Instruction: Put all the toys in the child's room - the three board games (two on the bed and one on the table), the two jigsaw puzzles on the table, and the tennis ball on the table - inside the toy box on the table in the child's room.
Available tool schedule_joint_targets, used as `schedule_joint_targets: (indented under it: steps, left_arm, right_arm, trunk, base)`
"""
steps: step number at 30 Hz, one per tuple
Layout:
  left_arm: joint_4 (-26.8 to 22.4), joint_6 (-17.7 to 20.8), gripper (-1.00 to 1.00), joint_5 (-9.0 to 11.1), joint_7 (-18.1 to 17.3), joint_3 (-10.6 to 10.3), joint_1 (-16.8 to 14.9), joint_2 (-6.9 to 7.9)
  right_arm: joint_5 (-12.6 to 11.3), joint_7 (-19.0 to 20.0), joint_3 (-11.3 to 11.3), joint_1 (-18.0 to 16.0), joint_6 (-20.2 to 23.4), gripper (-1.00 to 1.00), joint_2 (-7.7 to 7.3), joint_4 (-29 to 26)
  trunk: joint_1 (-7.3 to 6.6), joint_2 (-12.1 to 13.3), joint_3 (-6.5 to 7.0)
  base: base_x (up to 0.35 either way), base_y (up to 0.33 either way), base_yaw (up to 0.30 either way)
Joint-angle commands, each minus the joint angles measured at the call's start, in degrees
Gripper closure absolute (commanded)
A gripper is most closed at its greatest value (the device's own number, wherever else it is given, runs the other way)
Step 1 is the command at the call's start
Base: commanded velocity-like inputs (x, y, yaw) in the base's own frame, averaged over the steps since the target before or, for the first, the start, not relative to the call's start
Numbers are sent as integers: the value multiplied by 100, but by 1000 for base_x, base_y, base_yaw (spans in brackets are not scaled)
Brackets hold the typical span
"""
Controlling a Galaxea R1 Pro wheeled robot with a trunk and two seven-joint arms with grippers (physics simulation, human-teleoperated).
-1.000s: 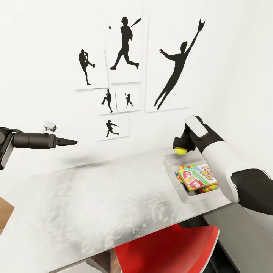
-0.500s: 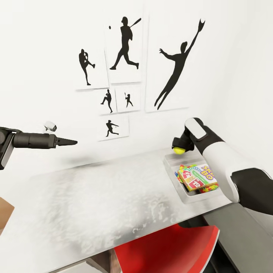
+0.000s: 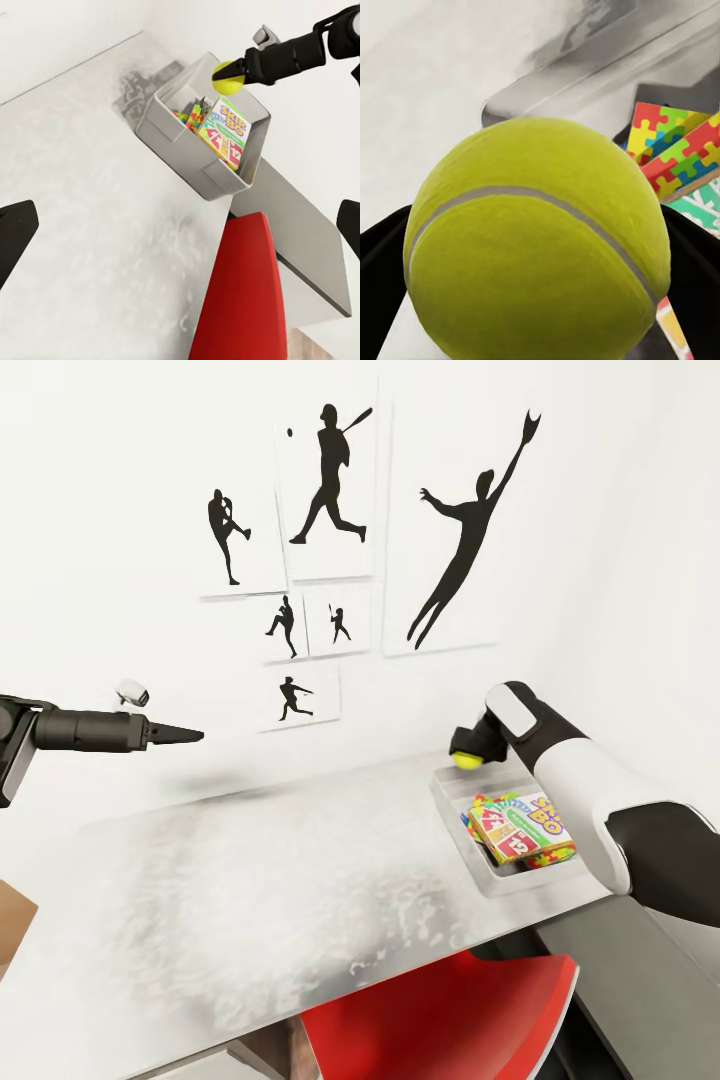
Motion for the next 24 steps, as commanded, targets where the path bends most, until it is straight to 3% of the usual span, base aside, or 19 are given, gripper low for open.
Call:
schedule_joint_targets:
  steps: [1,18,24]
  left_arm:
    - [1,61,-100,34,-1,-20,-8,8]
    - [1,61,-100,37,-1,-20,-3,8]
    - [1,61,-100,37,-1,-20,-8,8]
  right_arm:
    - [-37,53,41,-6,-11,100,-4,-3]
    - [-8,257,41,-6,-153,100,-9,76]
    - [-8,372,49,-6,-150,100,-3,449]
  trunk:
    - [4,-12,-12]
    - [4,-12,-12]
    - [4,-12,-12]
  base:
    - [0,0,0]
    - [0,0,0]
    - [0,0,0]
